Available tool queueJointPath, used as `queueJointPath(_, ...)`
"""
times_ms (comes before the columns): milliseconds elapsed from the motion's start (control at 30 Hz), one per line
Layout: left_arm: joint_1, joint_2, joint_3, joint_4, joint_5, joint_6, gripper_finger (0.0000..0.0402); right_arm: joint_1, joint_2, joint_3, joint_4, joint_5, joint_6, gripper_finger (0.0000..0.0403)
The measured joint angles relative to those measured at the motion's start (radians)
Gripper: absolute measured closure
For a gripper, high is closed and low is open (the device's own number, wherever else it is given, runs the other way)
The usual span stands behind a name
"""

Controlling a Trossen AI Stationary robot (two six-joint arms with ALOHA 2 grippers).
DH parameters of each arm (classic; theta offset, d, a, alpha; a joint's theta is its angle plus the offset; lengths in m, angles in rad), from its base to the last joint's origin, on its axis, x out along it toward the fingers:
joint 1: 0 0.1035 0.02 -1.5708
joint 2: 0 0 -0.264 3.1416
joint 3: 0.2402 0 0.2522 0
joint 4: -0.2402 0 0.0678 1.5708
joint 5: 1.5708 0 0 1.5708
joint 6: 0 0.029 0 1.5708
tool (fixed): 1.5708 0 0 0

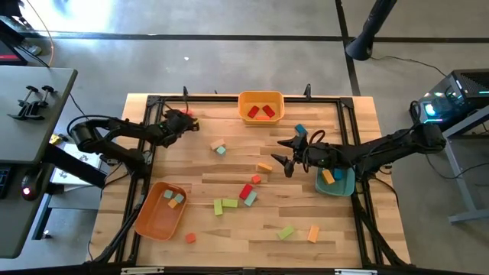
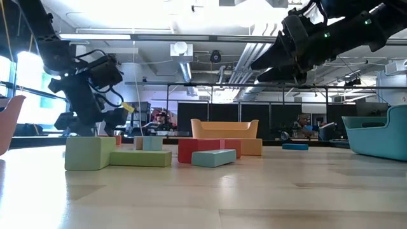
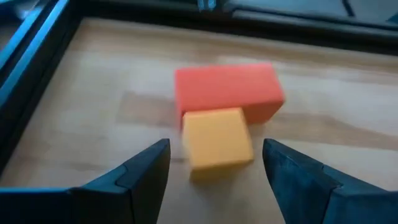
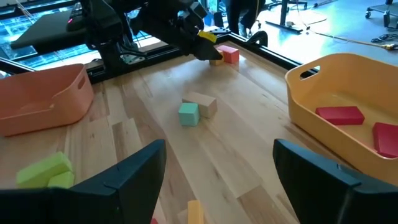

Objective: Sort blocks by size
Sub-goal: Put the yellow square block into the orange bin

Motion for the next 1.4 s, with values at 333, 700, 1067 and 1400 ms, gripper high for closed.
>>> queueJointPath(333, 0.007, 0.0, 0.0, 0.01, 0.015, 0.024, 0.0178, 0.0, 0.0, 0.0, 0.005, -0.006, 0.003, 0.0112)
queueJointPath(700, 0.031, -0.001, 0.0, 0.0, 0.024, 0.006, 0.028, 0.001, 0.0, 0.0, 0.005, -0.036, 0.026, 0.0112)
queueJointPath(1067, 0.001, -0.019, 0.001, 0.001, 0.12, 0.017, 0.0289, 0.001, 0.0, 0.0, 0.005, -0.055, 0.029, 0.0112)
queueJointPath(1400, -0.151, -0.238, -0.002, -0.02, 0.328, 0.095, 0.0291, 0.001, 0.0, 0.0, 0.005, -0.059, 0.053, 0.0112)
